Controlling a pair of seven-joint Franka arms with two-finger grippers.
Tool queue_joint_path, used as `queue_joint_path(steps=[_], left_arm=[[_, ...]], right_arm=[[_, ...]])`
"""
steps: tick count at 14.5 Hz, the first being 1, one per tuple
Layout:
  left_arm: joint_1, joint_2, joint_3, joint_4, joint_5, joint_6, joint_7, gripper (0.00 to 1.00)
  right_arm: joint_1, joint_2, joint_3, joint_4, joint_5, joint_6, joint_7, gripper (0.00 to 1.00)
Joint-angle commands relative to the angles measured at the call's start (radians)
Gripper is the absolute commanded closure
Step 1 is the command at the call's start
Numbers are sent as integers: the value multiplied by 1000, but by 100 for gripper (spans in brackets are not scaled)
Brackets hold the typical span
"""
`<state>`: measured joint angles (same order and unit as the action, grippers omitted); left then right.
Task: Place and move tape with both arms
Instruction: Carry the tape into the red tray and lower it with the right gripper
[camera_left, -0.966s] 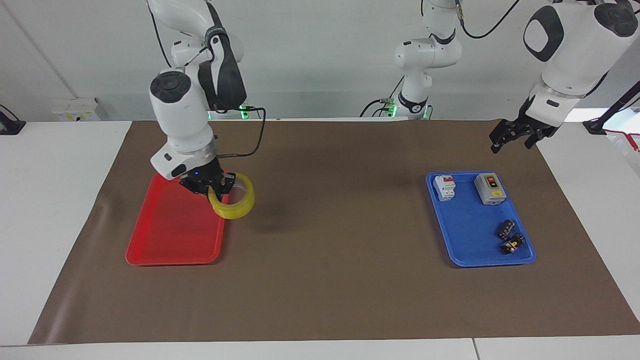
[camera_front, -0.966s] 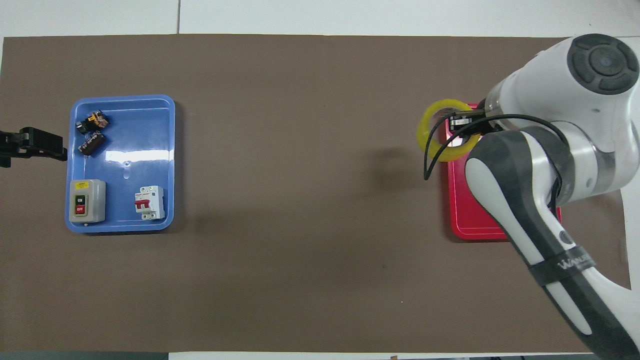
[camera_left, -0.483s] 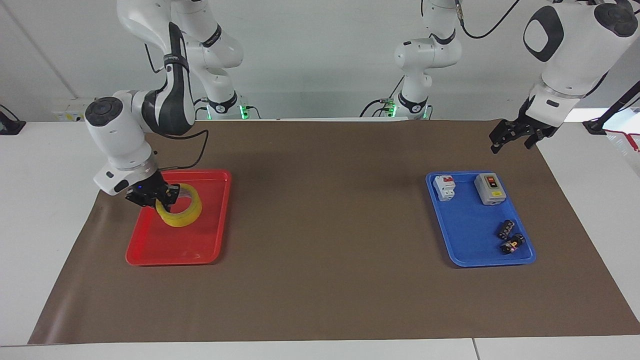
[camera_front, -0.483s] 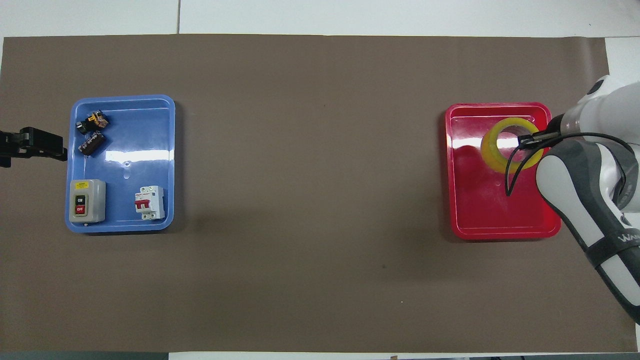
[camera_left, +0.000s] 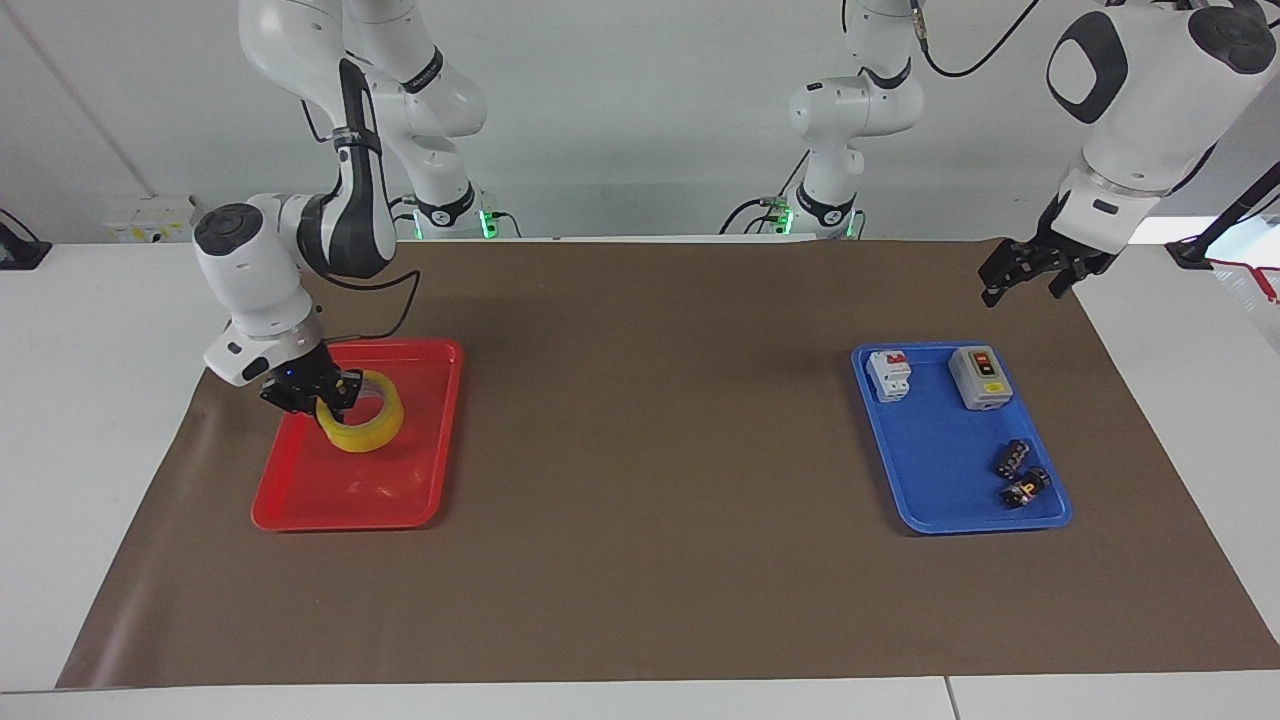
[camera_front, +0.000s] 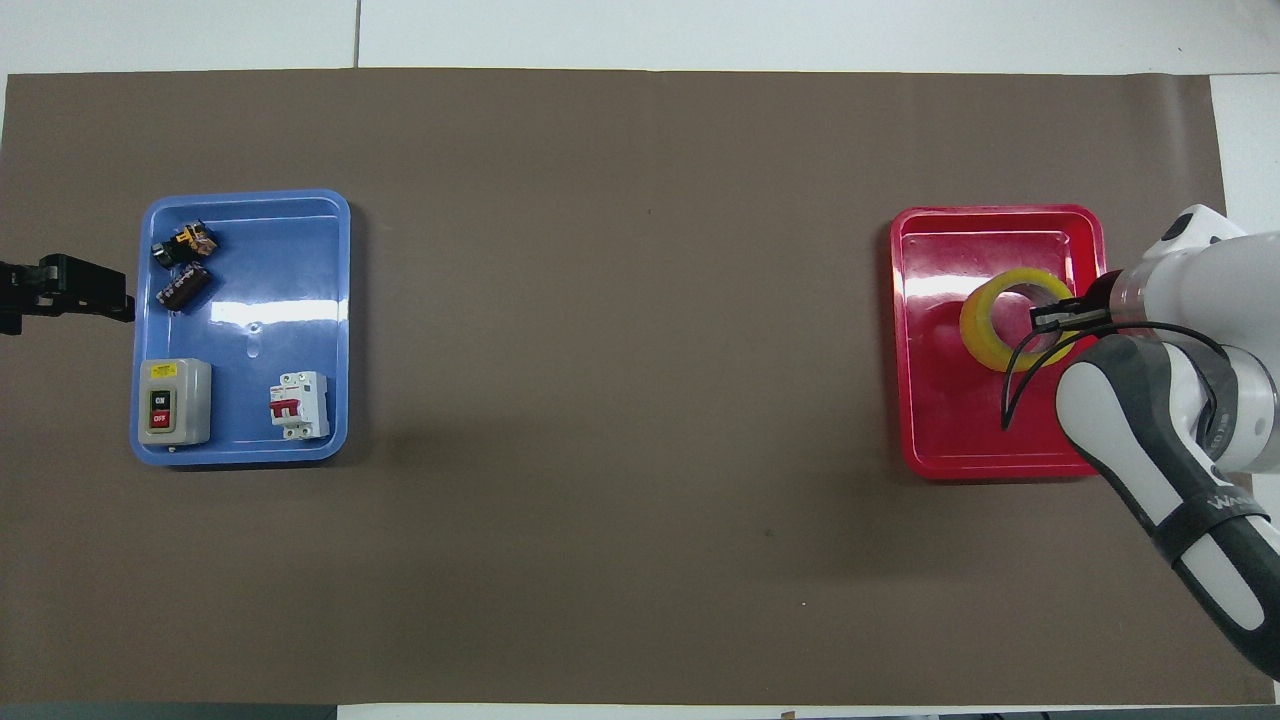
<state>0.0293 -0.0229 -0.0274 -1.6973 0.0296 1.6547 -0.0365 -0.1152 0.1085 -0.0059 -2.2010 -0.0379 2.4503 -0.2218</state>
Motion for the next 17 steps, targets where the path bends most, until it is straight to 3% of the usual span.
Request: queue_joint_path(steps=[1,9,10,11,14,17], left_arm=[[-3,-26,6,-27,-23,7,10,0],[-3,-28,6,-27,-23,7,10,0],[-3,-28,6,-27,-23,7,10,0],[-3,-28,6,-27,-23,7,10,0],[-3,-28,6,-27,-23,7,10,0],[-3,-28,6,-27,-23,8,10,0]], right_arm=[[-26,5,14,-51,-8,73,-13,100],[-26,30,15,-82,-8,122,2,100],[-24,30,15,-82,-8,122,4,57],[-27,30,14,-82,-8,122,4,1],[-17,22,15,-27,-8,89,7,0],[-1,-1,24,104,-8,-99,123,0]])
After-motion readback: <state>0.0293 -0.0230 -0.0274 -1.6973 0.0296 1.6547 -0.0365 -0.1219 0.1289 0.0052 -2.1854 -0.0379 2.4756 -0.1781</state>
